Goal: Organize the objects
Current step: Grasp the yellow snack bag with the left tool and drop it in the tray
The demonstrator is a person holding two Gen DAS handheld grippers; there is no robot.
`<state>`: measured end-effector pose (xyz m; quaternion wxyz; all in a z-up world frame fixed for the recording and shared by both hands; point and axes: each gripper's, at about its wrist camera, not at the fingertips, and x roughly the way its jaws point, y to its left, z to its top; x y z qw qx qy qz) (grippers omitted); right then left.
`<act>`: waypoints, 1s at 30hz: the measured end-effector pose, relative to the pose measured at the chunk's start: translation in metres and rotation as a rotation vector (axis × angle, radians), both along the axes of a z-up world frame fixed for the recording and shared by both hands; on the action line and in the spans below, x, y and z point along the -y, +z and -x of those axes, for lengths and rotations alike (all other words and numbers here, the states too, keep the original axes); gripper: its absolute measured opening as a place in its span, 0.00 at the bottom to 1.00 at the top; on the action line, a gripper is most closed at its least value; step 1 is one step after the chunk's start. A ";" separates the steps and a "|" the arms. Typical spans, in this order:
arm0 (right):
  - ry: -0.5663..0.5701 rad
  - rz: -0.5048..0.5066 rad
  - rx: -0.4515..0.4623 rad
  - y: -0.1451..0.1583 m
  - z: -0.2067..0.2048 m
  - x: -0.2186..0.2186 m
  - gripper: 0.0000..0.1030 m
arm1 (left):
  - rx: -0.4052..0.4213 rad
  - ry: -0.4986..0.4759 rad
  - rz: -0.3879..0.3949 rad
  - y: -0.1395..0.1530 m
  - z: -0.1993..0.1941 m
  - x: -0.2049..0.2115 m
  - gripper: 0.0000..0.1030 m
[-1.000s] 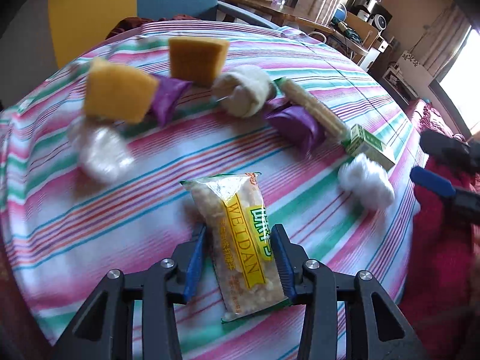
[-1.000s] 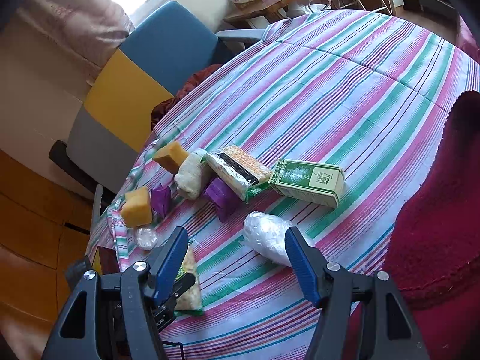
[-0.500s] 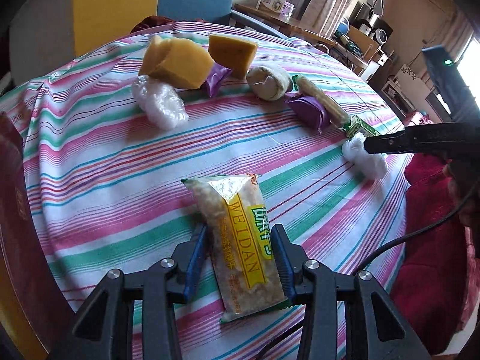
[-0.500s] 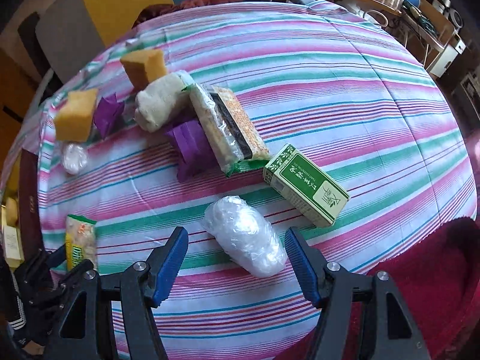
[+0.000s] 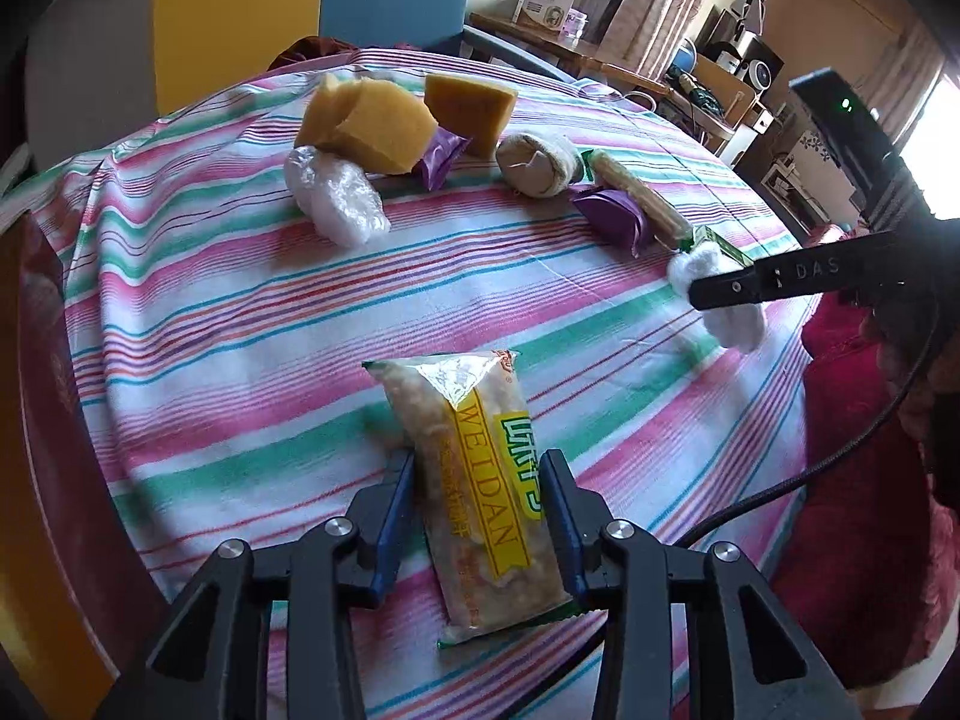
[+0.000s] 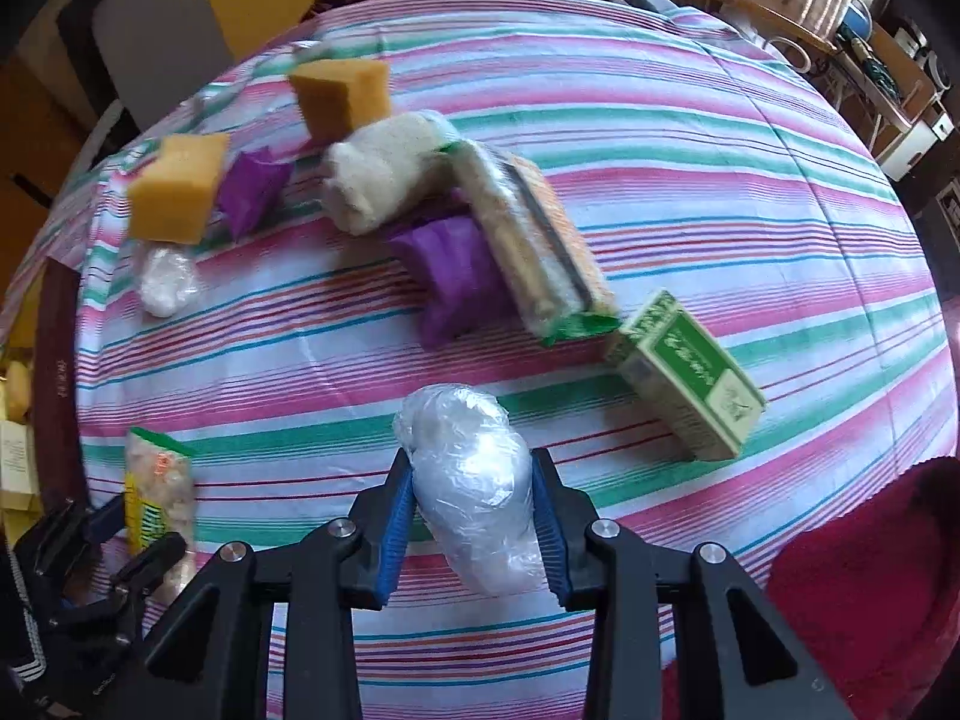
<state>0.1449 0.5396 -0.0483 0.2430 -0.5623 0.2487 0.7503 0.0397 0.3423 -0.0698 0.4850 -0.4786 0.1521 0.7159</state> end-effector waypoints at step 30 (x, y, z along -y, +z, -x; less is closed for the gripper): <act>0.264 -0.012 -0.171 -0.022 0.081 0.112 0.35 | -0.094 0.465 -0.141 0.088 0.063 0.247 0.31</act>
